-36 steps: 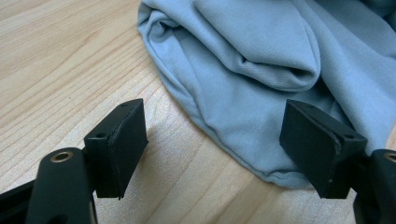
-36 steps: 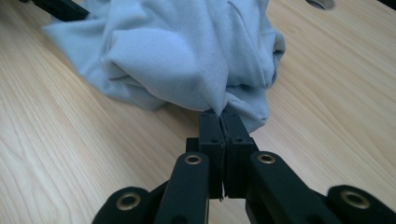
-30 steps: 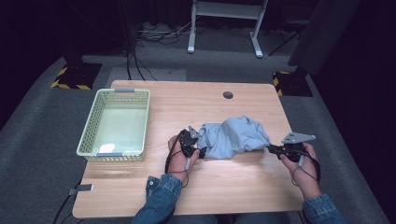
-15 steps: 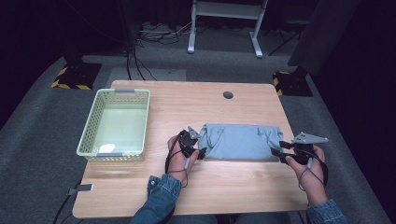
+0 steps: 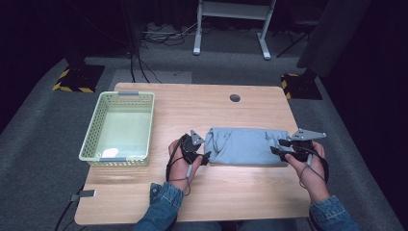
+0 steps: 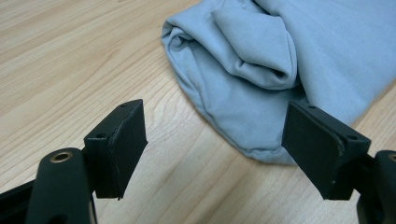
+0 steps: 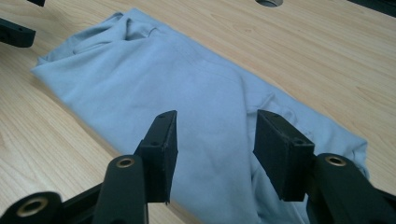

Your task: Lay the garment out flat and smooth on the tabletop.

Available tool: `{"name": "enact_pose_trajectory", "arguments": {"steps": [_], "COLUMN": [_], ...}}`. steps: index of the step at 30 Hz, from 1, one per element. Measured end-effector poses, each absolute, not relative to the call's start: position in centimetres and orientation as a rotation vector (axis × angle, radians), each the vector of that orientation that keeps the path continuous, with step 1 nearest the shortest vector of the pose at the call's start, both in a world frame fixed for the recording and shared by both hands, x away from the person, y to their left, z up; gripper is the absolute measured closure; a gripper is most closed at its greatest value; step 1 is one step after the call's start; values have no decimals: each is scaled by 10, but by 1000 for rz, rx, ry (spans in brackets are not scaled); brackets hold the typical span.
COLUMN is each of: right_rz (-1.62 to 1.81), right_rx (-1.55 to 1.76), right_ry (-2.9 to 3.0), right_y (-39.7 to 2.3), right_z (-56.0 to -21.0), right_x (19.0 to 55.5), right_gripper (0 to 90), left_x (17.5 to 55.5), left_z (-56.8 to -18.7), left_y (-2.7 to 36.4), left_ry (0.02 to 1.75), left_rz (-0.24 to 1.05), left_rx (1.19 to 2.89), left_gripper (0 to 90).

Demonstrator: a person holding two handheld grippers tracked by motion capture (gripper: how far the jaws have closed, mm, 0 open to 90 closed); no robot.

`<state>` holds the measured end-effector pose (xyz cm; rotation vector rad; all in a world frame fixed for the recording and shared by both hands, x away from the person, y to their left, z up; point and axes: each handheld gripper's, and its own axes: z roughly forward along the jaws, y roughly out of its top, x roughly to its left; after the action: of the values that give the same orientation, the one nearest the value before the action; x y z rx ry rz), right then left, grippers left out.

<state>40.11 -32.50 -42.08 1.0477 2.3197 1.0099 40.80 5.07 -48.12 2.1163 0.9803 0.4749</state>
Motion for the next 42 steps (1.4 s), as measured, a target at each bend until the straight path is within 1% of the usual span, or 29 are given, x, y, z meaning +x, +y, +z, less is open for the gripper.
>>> {"name": "enact_pose_trajectory", "arguments": {"steps": [17, 26, 34, 42], "right_rz": [975, 979, 973, 976], "right_rx": [990, 978, 965, 940], "right_ry": [2368, 2382, 2407, 2418], "right_y": [-302, -291, -276, -263], "right_z": [-415, -419, -426, -425], "right_x": [428, 439, 454, 469], "right_gripper": [505, 505, 505, 505], "left_x": [397, 392, 385, 377], "left_z": [-477, -476, -475, -475], "left_y": [66, 73, 86, 101], "left_ry": [1003, 1013, 1048, 1084], "left_rz": [483, 486, 500, 516], "left_rx": [2111, 2103, 2081, 2068], "left_gripper": [216, 216, 216, 216]}}
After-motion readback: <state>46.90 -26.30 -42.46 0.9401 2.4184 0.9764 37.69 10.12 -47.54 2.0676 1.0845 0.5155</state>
